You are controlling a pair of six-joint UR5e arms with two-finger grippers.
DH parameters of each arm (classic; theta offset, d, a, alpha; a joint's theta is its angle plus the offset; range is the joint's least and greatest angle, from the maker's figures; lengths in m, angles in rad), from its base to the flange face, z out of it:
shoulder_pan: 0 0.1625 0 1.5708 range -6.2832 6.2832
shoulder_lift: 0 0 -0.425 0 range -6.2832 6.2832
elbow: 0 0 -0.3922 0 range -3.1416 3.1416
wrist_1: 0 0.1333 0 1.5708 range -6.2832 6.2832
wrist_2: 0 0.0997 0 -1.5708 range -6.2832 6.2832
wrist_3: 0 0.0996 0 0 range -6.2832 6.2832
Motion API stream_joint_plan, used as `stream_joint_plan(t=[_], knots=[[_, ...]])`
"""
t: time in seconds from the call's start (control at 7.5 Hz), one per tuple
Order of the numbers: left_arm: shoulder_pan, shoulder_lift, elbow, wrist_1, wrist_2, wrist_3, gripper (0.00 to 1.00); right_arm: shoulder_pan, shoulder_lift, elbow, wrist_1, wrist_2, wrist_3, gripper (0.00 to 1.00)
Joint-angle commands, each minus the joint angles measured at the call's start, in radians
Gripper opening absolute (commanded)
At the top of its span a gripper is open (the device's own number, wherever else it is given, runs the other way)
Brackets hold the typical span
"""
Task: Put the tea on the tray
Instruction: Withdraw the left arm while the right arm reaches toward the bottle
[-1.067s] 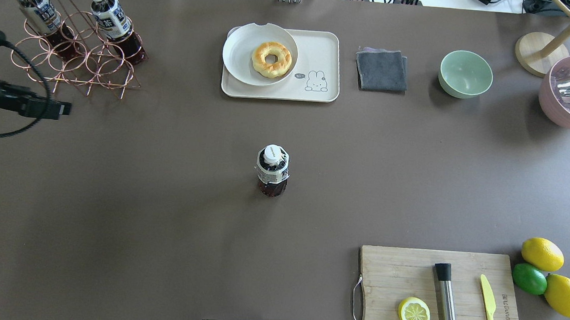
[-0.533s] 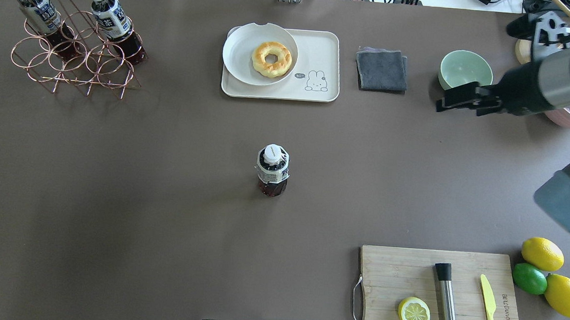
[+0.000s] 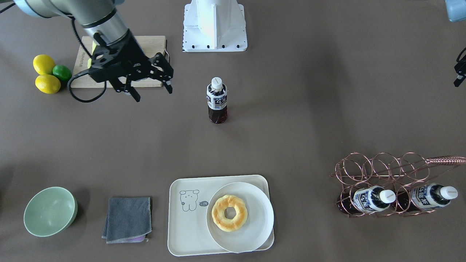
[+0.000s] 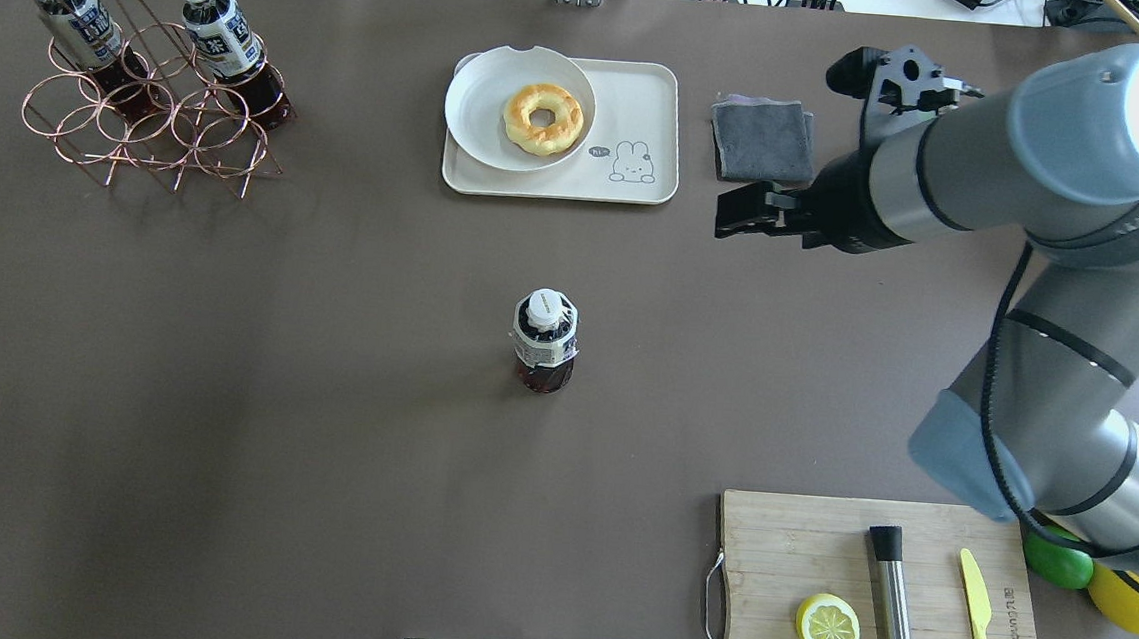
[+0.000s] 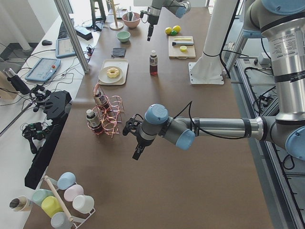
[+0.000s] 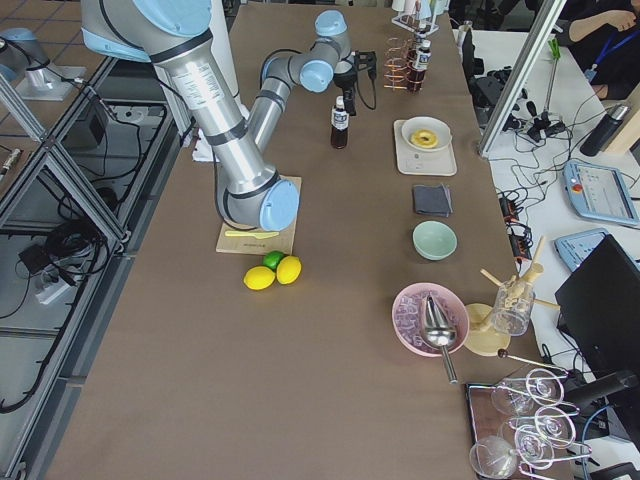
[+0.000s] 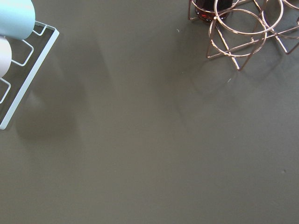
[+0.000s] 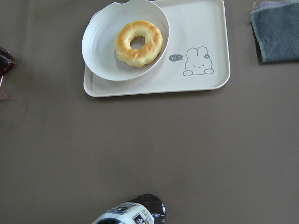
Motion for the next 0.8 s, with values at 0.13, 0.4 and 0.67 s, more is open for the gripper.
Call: stream_joint_plan(t=[0.13,0.4,0.67], knots=[[-0.011,0.016,0.121,-0.13,-0.001,0.001,1.0,-0.111,0.19,-0.08,-0.18,-0.124,0.099,1.0],[-0.015,0.035,0.121,-0.142,-0.001,0.0,1.0,-0.183,0.259,-0.127,-0.265,-0.228,0.136,1.0],[-0.015,0.035,0.122,-0.142,-0.001,0.0,1.0,-0.2,0.257,-0.15,-0.28,-0.237,0.134,1.0]])
